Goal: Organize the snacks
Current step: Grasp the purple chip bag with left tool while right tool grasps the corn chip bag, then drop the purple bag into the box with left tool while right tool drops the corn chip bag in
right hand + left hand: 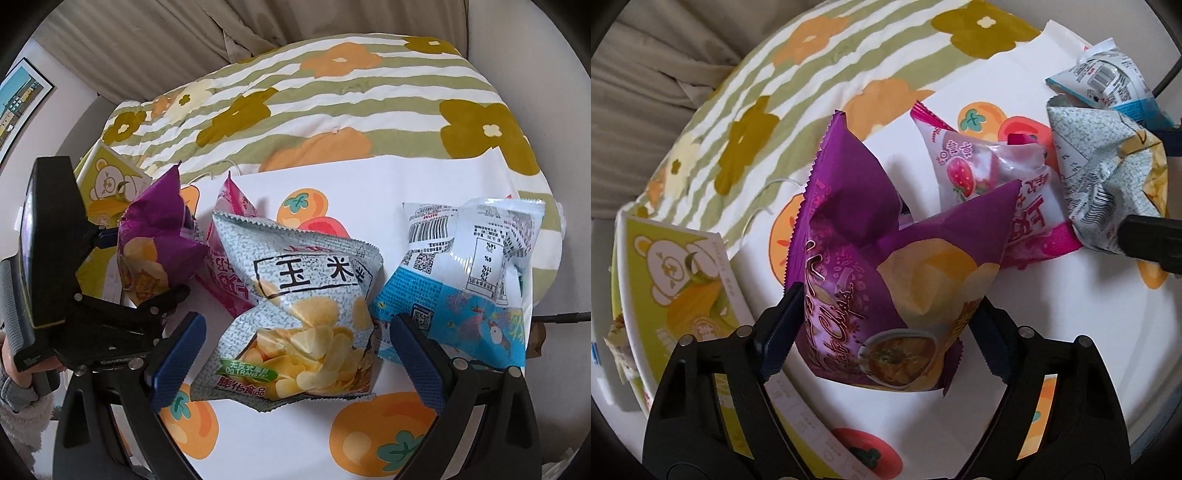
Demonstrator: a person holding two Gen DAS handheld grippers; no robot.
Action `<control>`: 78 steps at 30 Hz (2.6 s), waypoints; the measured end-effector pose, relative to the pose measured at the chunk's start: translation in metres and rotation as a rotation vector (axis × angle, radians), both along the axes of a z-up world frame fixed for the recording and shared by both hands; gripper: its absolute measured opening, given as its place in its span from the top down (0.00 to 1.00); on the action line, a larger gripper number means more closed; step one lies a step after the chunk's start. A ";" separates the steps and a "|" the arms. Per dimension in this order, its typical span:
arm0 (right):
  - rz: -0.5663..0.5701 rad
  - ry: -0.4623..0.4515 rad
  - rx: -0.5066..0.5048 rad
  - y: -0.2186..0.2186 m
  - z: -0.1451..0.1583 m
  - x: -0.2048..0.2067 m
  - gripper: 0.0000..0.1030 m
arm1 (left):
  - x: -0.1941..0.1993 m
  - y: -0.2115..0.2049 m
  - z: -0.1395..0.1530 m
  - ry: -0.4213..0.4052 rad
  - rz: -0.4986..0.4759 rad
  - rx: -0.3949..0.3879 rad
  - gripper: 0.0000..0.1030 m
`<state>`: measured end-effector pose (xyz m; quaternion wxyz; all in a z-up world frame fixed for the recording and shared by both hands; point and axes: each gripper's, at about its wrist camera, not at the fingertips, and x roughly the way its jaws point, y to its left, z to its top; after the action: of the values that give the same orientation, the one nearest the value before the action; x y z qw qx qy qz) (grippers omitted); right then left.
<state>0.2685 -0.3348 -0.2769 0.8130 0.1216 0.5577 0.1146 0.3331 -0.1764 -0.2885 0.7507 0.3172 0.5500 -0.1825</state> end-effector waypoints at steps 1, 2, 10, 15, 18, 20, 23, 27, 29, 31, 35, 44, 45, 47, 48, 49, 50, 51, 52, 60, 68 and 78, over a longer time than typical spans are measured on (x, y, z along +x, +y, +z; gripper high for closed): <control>-0.001 0.003 0.000 0.000 -0.001 0.000 0.03 | -0.001 0.000 0.000 0.000 0.003 -0.006 0.22; -0.002 0.005 0.000 0.000 -0.002 0.001 0.03 | -0.003 0.001 0.001 0.004 0.006 -0.011 0.22; 0.001 0.014 0.008 0.001 -0.009 0.002 0.16 | -0.021 0.008 0.010 0.012 0.061 -0.047 0.24; 0.001 0.009 0.000 0.000 -0.007 -0.002 0.32 | -0.031 0.013 0.019 0.012 0.104 -0.085 0.24; -0.004 0.005 0.002 -0.002 -0.004 -0.006 0.41 | -0.037 0.014 0.026 0.002 0.121 -0.108 0.24; -0.010 0.000 0.001 -0.002 -0.002 -0.009 0.42 | -0.040 0.015 0.032 -0.011 0.130 -0.117 0.24; -0.013 -0.019 0.004 -0.002 0.005 -0.016 0.42 | -0.046 0.016 0.042 -0.028 0.148 -0.135 0.24; -0.020 -0.057 0.018 -0.001 0.025 -0.026 0.42 | -0.054 0.020 0.067 -0.055 0.178 -0.181 0.24; -0.020 -0.074 0.028 0.000 0.036 -0.030 0.42 | -0.059 0.023 0.084 -0.078 0.195 -0.202 0.24; -0.012 -0.097 0.044 0.001 0.051 -0.034 0.42 | -0.061 0.026 0.103 -0.107 0.215 -0.225 0.24; 0.036 -0.152 0.049 0.011 0.080 -0.034 0.42 | -0.066 0.045 0.140 -0.170 0.273 -0.269 0.24; 0.137 -0.280 0.080 0.074 0.142 -0.031 0.42 | -0.076 0.137 0.197 -0.300 0.390 -0.287 0.24; 0.148 -0.291 0.086 0.087 0.147 -0.032 0.42 | -0.077 0.147 0.199 -0.307 0.396 -0.287 0.24; 0.163 -0.313 0.092 0.110 0.156 -0.035 0.42 | -0.079 0.171 0.203 -0.317 0.406 -0.288 0.24; 0.170 -0.319 0.099 0.122 0.159 -0.036 0.42 | -0.079 0.185 0.205 -0.322 0.410 -0.288 0.24; 0.175 -0.323 0.111 0.133 0.161 -0.036 0.42 | -0.081 0.198 0.207 -0.329 0.412 -0.287 0.24; 0.181 -0.326 0.122 0.146 0.163 -0.036 0.42 | -0.082 0.208 0.207 -0.332 0.414 -0.284 0.24; 0.187 -0.327 0.123 0.158 0.164 -0.036 0.42 | -0.082 0.221 0.206 -0.332 0.417 -0.279 0.24; 0.190 -0.331 0.120 0.169 0.165 -0.037 0.42 | -0.084 0.234 0.206 -0.331 0.420 -0.277 0.24; 0.191 -0.302 0.135 0.254 0.157 -0.038 0.42 | -0.088 0.321 0.178 -0.256 0.429 -0.306 0.24; 0.089 -0.238 0.180 0.285 0.137 -0.048 0.42 | -0.088 0.342 0.156 -0.202 0.345 -0.317 0.17; 0.069 -0.219 0.152 0.296 0.134 -0.060 0.42 | -0.113 0.358 0.149 -0.183 0.391 -0.389 0.00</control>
<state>0.2087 -0.0384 -0.1427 0.8530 0.1504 0.4593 0.1968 0.2198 0.1812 -0.1393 0.8649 0.0704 0.4854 -0.1068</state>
